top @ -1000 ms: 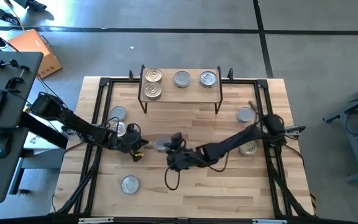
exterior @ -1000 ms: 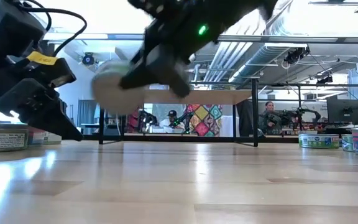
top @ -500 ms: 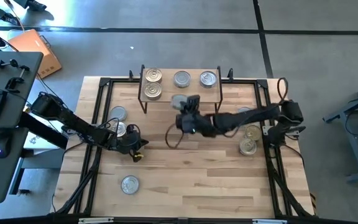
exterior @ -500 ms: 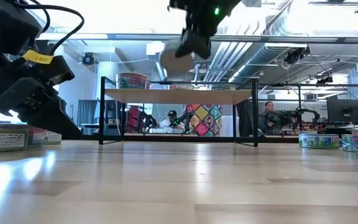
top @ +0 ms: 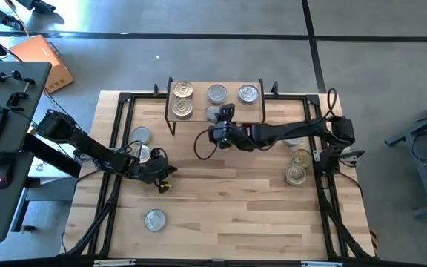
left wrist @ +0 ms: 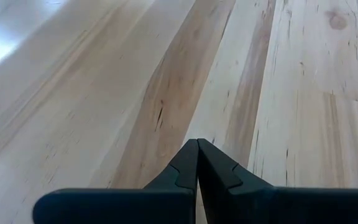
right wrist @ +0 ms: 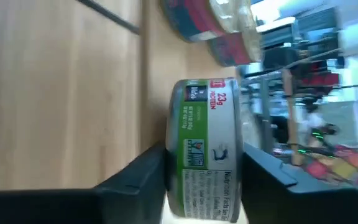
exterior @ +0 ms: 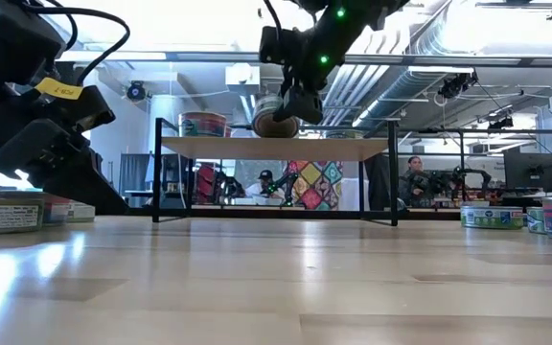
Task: Stack canned seafood by type on shelf
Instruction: Put the bottom green and white tuna can on the shelf aligned with the other green and white tuna can
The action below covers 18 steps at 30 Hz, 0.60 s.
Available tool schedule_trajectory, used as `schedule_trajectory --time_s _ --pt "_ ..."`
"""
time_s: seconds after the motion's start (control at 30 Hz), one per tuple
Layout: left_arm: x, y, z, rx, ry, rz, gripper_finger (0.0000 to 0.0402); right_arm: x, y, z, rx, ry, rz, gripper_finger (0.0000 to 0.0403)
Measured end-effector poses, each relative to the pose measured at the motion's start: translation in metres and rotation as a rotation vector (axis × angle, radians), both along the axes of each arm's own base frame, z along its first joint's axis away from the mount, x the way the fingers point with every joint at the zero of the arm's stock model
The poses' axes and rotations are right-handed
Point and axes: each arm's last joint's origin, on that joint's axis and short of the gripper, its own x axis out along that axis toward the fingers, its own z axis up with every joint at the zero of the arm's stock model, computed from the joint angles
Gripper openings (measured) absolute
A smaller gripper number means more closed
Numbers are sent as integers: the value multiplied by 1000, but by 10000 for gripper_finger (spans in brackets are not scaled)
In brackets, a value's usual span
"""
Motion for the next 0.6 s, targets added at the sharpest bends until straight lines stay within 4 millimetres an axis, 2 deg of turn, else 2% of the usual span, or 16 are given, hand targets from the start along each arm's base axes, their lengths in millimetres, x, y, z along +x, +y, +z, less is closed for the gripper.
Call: schedule_trajectory --time_s 0.1,0.2,0.6 --pt "0 0 0 0 0 0 0 0 -2 -3 28 13 17 202" --pt "0 0 0 -1 0 0 0 0 -4 -3 68 -7 27 223" --pt "0 0 0 -1 2 -1 0 -5 -7 4 77 -56 -43 233"
